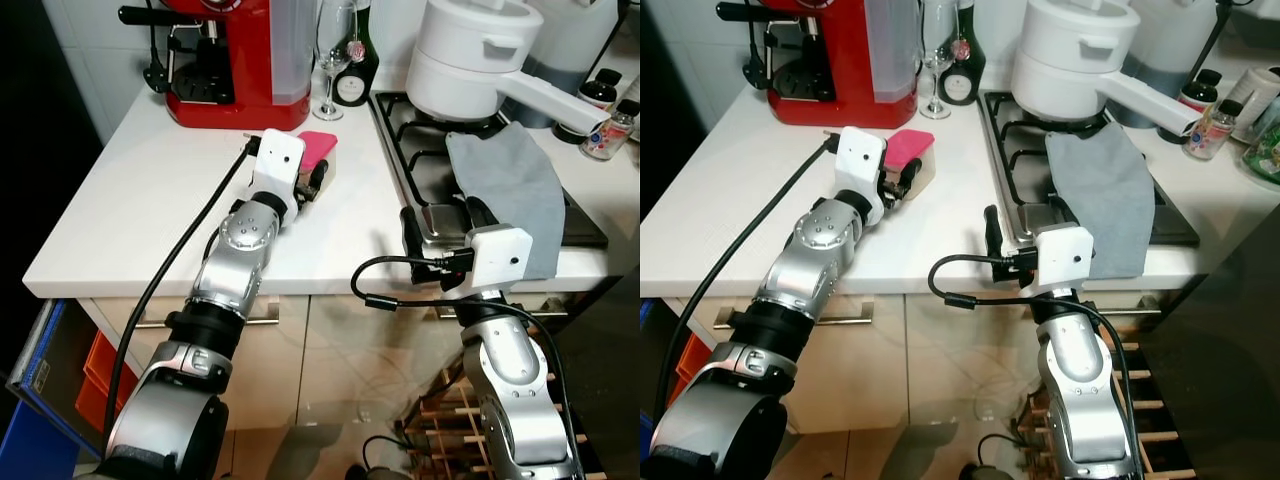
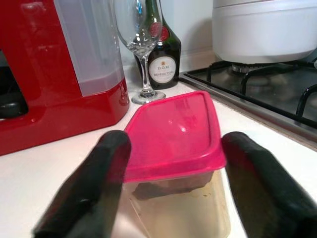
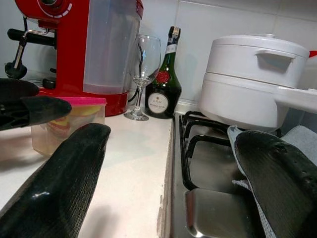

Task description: Restocking fridge

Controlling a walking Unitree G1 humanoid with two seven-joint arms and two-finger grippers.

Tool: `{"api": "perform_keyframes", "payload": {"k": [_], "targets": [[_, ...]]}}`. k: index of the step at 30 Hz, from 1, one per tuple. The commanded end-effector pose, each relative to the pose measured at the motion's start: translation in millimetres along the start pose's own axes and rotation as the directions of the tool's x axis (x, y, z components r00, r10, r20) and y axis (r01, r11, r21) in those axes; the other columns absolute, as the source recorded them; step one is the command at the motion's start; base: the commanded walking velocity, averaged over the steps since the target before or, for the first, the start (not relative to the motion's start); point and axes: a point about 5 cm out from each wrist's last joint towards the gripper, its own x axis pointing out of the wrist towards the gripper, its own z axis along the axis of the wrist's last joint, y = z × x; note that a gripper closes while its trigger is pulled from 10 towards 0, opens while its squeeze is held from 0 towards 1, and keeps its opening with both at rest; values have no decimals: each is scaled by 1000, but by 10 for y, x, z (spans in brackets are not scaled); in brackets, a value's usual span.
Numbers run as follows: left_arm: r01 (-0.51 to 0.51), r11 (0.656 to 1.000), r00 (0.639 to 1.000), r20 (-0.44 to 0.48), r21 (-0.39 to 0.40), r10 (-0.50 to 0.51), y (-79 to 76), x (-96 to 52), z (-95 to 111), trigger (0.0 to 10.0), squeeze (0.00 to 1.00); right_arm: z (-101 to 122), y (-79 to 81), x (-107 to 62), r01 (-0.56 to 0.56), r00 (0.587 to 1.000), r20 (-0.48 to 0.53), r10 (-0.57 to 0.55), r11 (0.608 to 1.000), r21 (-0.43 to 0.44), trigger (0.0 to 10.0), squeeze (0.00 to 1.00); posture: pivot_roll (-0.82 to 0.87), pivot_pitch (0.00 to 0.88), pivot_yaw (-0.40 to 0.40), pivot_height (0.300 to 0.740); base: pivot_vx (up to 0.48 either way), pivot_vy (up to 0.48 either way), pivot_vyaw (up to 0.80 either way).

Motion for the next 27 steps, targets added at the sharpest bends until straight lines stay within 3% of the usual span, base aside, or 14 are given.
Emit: {"api": "perform_keyframes", "payload": {"k": [1,8,12,14,20,25,26,27], "targets": [[36,999,997,-68,1,-36,-53,12,-117,0,0,18,-12,18,-2,1000,18,2,1000,-11,10000,0,-17,0,-27,740,0,0,0],[27,999,999,30,-28,-27,0,-32,48,0,0,23,-12,53,1,1000,26,-1,1000,-10,10000,0,-12,0,-22,740,0,0,0],[29,999,979,204,-29,-22,15,-84,382,0,0,19,-27,86,11,999,30,-10,1000,-8,10000,0,-7,0,-23,740,0,0,0],[33,999,953,301,35,-42,-2,-122,577,0,0,19,-30,111,8,999,35,-8,1000,-9,10000,0,1,0,-26,740,0,0,0],[66,995,931,355,79,-90,-51,-185,707,0,0,18,-14,145,2,999,42,-1,1000,-6,10000,0,13,0,-27,740,0,0,0],[98,993,952,287,61,-111,-70,-190,599,0,0,8,2,152,1,999,43,0,1000,-2,10000,0,16,0,-26,740,0,0,0],[102,994,959,261,39,-109,-65,-197,527,10000,0,7,11,149,0,999,44,0,1000,0,10000,0,12,0,-23,740,0,0,0],[102,994,958,266,30,-106,-58,-206,517,10000,0,7,13,146,0,999,45,0,1000,0,10000,0,12,0,-23,740,0,0,0]]}}
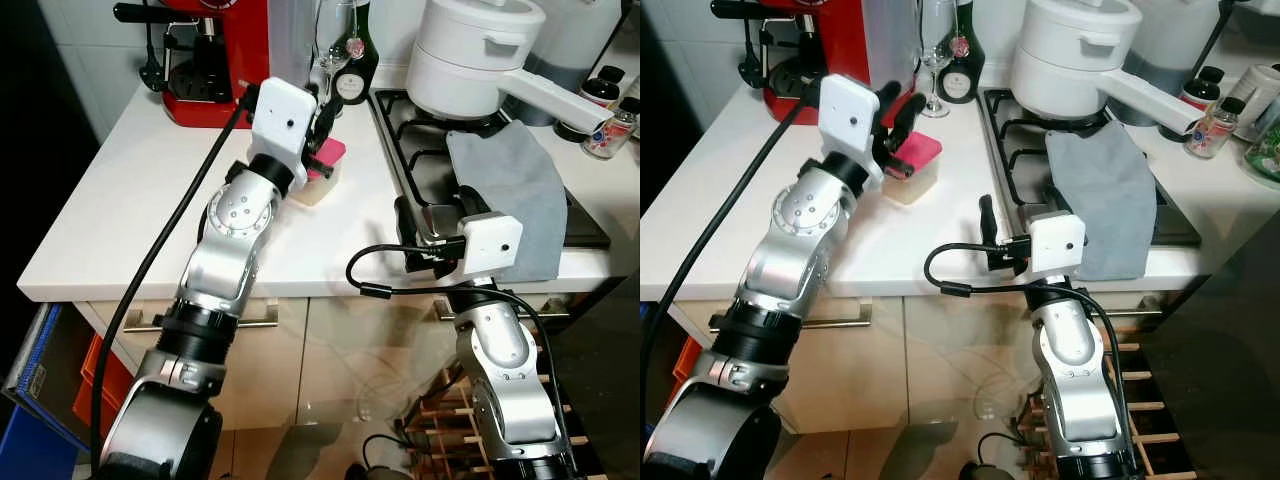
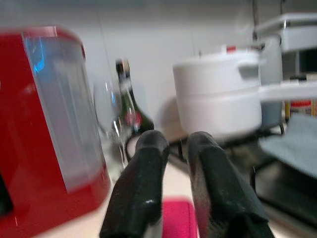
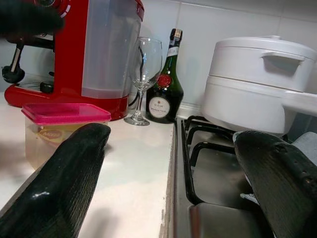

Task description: Restocking fridge

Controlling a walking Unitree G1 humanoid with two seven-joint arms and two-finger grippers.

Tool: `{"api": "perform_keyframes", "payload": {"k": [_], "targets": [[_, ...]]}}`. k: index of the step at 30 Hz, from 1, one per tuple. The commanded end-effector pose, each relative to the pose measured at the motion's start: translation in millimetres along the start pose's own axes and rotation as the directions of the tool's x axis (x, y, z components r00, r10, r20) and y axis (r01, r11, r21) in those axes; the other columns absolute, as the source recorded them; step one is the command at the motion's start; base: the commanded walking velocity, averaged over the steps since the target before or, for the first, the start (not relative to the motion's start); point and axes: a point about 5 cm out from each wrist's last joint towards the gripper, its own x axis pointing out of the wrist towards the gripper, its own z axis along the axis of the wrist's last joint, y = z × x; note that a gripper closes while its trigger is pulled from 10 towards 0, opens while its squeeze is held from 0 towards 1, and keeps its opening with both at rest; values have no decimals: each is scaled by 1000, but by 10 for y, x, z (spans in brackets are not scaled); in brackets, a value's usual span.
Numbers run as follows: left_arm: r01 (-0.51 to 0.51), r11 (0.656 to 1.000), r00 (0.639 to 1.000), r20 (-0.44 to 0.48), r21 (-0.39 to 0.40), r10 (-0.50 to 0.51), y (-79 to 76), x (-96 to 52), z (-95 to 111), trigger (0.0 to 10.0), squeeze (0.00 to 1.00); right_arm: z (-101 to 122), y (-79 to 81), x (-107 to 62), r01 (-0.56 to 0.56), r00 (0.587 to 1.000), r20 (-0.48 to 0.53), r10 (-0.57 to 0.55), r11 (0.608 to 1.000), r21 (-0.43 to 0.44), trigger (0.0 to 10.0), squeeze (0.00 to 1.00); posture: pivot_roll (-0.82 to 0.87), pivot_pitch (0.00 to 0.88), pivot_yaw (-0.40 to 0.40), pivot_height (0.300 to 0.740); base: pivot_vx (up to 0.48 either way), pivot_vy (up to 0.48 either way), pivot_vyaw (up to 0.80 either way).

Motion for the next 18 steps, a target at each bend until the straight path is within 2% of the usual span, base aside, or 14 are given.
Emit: {"api": "perform_keyframes", "payload": {"k": [1,5,8,10,15,18], "targets": [[-11,1000,1000,-7,9,11,51,-9,-17,10000,1000,16,-11,9,9,1000,17,-9,1000,-4,10000,0,9,0,-23,740,0,0,0],[-11,1000,1000,-7,9,11,51,-9,-17,10000,1000,16,-11,9,9,1000,17,-9,1000,-4,10000,0,9,0,-23,740,0,0,0],[-14,999,997,-80,50,18,221,20,-120,10000,1000,18,-21,-11,11,1000,15,-10,1000,-7,10000,0,0,0,-23,740,0,0,0],[-9,998,995,-96,55,15,247,24,-143,10000,1000,18,-24,-15,10,1000,14,-10,1000,-8,10000,0,0,0,-23,740,0,0,0],[47,999,979,-199,22,-42,113,-25,-349,10000,1000,20,-56,-36,16,1000,10,-16,1000,-17,10000,0,-17,0,-22,740,0,0,0],[64,998,972,-227,11,-60,69,-44,-412,10000,1000,19,-56,-48,16,1000,8,-16,1000,-18,10000,0,-19,0,-24,740,0,0,0]]}}
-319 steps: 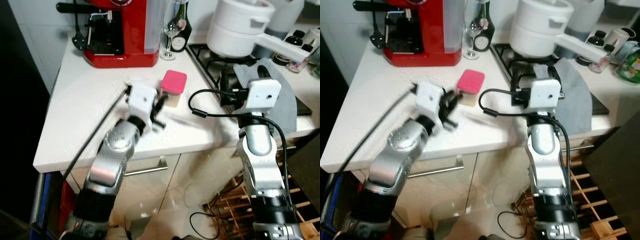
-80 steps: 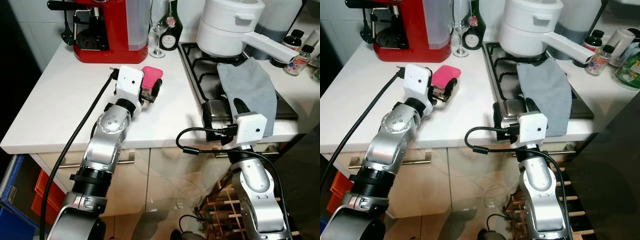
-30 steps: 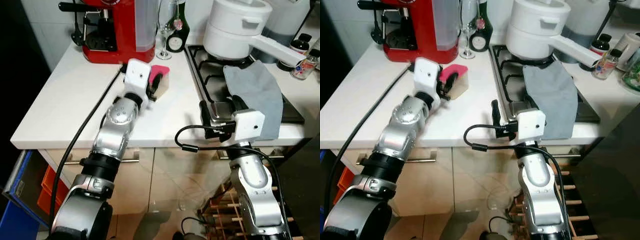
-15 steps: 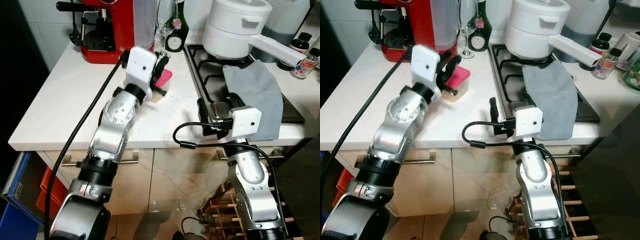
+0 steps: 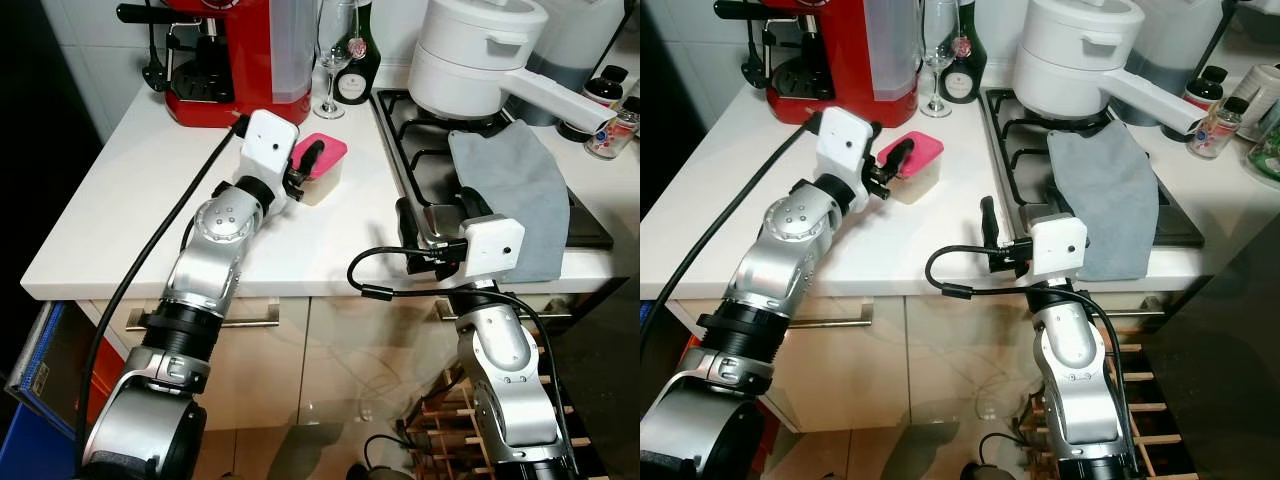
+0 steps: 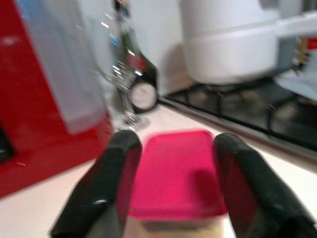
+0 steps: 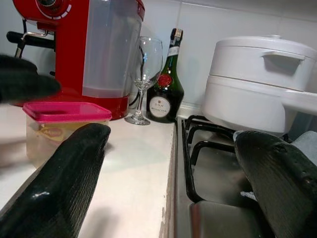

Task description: Restocking fridge

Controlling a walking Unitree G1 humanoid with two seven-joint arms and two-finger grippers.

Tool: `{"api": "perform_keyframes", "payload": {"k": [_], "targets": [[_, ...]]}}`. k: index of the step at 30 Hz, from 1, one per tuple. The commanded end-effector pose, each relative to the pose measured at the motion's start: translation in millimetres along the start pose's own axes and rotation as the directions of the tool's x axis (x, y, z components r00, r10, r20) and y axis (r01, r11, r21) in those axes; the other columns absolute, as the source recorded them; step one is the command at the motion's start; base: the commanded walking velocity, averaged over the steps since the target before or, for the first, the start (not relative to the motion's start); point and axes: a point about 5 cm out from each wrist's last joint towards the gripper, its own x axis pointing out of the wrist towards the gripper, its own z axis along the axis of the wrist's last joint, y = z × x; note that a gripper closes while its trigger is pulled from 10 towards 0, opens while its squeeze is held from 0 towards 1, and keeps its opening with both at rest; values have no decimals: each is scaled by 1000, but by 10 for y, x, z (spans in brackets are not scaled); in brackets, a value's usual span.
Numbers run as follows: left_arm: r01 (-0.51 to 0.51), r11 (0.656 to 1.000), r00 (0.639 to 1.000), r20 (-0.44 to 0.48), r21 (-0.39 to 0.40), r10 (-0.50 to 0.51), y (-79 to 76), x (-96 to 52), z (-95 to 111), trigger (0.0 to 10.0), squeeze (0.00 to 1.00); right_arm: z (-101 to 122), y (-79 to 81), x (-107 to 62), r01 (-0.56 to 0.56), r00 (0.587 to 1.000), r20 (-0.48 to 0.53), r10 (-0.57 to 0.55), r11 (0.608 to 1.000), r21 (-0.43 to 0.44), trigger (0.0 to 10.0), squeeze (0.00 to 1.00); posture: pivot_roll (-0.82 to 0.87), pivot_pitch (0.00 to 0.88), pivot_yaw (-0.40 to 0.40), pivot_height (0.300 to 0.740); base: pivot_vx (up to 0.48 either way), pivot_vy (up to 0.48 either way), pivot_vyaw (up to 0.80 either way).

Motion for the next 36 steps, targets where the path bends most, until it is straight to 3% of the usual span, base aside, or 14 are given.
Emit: {"api": "perform_keyframes", "payload": {"k": [1,6,17,22,29,32,33,36], "targets": [[36,999,997,-64,-23,-37,-68,-5,-138,10000,1000,34,-38,-17,12,1000,10,-12,1000,-13,10000,0,-21,0,-23,740,0,0,0],[54,996,995,-78,-77,-60,-8,18,-205,10000,1000,35,-43,-24,12,1000,10,-11,1000,-15,10000,0,-25,0,-19,740,0,0,0],[44,998,997,-64,-52,-47,95,21,-144,10000,1000,25,-31,-43,14,1000,9,-14,1000,-15,10000,0,-26,0,-8,740,0,0,0],[20,1000,1000,2,-5,-20,196,27,3,10000,1000,20,-34,-45,14,1000,5,-13,1000,-16,10000,0,-24,0,-11,740,0,0,0],[74,997,996,59,-23,-73,294,11,113,10000,1000,21,-31,-48,13,1000,3,-13,1000,-16,10000,0,-27,0,-13,740,0,0,0],[110,993,991,86,-38,-106,461,-6,193,10000,1000,18,-35,-50,14,1000,2,-14,1000,-18,10000,0,-28,0,-11,740,0,0,0],[117,992,989,92,-40,-113,515,-13,209,10000,0,16,-37,-52,15,1000,2,-15,1000,-18,10000,0,-28,0,-11,740,0,0,0],[159,986,985,80,-52,-155,635,-47,151,10000,0,13,-38,-53,17,1000,1,-17,1000,-18,10000,0,-26,0,-10,740,0,0,0]]}}
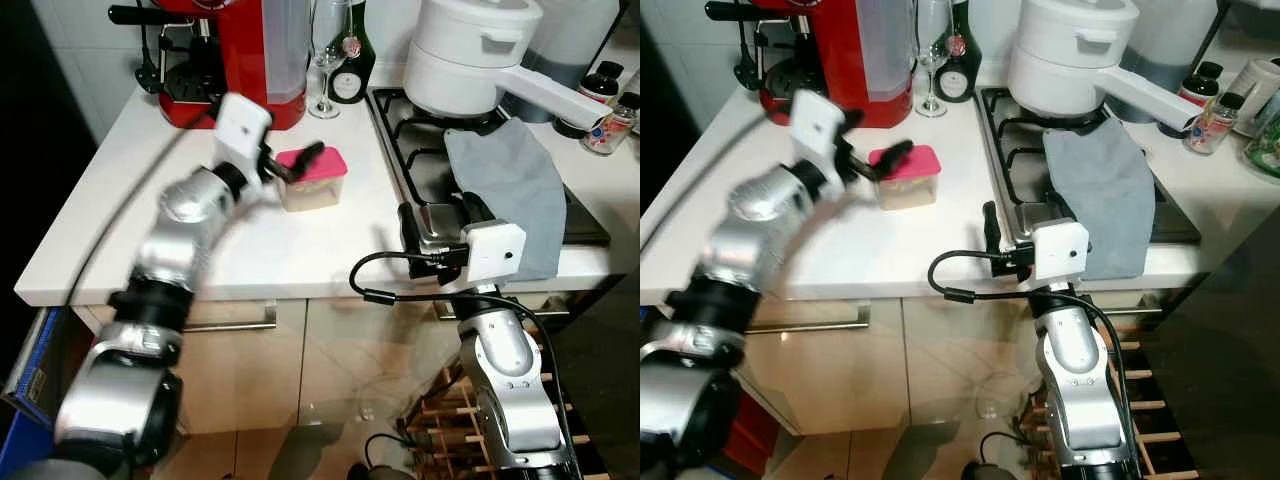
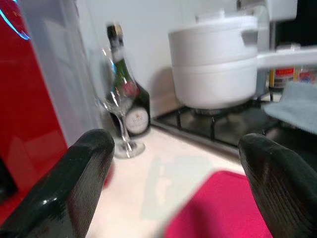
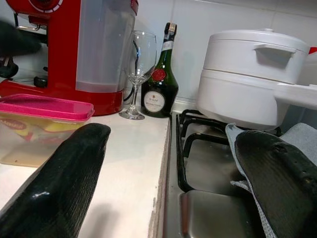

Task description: Restocking fridge

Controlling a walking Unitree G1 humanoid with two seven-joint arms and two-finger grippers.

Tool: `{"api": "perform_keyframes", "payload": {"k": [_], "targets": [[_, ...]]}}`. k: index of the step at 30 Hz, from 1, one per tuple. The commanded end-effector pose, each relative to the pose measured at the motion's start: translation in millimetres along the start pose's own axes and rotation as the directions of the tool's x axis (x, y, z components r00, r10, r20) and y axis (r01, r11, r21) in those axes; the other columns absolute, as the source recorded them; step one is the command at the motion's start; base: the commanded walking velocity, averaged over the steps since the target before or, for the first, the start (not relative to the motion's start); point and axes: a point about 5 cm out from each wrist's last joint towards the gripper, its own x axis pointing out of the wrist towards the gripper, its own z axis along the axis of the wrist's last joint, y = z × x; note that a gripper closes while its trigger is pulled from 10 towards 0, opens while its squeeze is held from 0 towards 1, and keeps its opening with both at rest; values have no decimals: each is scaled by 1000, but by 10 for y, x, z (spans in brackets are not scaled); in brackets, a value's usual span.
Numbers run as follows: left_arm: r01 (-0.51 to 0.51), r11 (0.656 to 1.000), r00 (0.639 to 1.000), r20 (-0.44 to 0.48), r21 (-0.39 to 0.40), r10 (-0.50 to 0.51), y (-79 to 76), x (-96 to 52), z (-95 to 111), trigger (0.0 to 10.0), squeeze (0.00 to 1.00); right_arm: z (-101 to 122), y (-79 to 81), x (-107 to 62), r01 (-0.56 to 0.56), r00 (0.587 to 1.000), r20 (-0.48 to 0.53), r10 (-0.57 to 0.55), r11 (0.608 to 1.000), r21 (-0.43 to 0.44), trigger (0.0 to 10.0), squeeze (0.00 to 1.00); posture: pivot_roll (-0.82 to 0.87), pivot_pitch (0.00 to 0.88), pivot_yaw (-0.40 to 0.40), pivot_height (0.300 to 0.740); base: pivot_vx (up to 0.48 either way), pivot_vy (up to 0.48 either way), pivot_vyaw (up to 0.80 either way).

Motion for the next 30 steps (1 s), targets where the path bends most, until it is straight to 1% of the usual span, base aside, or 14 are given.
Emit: {"api": "perform_keyframes", "payload": {"k": [1,2,3,4,5,7,12,18,23,24,25,26,30], "targets": [[36,999,999,-17,-22,-36,9,-15,-69,10000,0,27,-26,-21,14,1000,9,-14,1000,-13,10000,0,-26,0,-10,740,0,0,0],[101,994,994,-30,-45,-102,45,-74,-144,10000,0,30,-24,-19,14,1000,10,-14,1000,-12,10000,0,-28,0,-12,740,0,0,0],[130,990,991,-34,-53,-132,51,-97,-169,10000,0,31,-23,-20,14,1000,11,-13,1000,-12,10000,0,-30,0,-12,740,0,0,0],[159,986,986,-46,-44,-161,70,-131,-204,10000,0,33,-24,-22,13,1000,11,-13,1000,-12,10000,0,-34,0,-10,740,0,0,0],[159,986,986,-46,-44,-161,70,-131,-204,10000,0,33,-24,-22,13,1000,11,-13,1000,-12,10000,0,-34,0,-10,740,0,0,0],[193,981,979,-60,-29,-194,111,-174,-237,10000,0,36,-26,-28,12,1000,11,-12,1000,-14,10000,0,-38,0,-10,740,0,0,0],[292,956,953,-81,2,-291,169,-219,-252,10000,0,47,-54,-71,20,1000,8,-20,1000,-24,10000,0,-57,0,-6,740,0,0,0],[369,929,924,-122,31,-363,211,-264,-275,10000,0,60,-62,-98,24,1000,8,-24,999,-29,10000,0,-70,0,1,740,0,0,0],[408,911,908,-128,55,-399,217,-259,-252,10000,0,66,-68,-141,26,1000,2,-26,999,-35,10000,0,-84,0,6,740,0,0,0],[432,900,896,-140,61,-421,194,-247,-265,10000,0,70,-74,-177,30,1000,-3,-30,999,-40,10000,0,-101,0,8,740,0,0,0],[432,900,896,-140,61,-421,194,-247,-265,10000,0,70,-74,-177,30,1000,-3,-30,999,-40,10000,0,-101,0,8,740,0,0,0],[447,892,887,-157,60,-434,171,-241,-296,10000,0,74,-79,-194,32,999,-6,-32,998,-45,10000,0,-103,0,9,740,0,0,0],[457,888,882,-159,56,-444,114,-206,-334,10000,0,84,-105,-224,40,999,-11,-41,998,-55,10000,0,-120,0,16,740,0,0,0]]}}
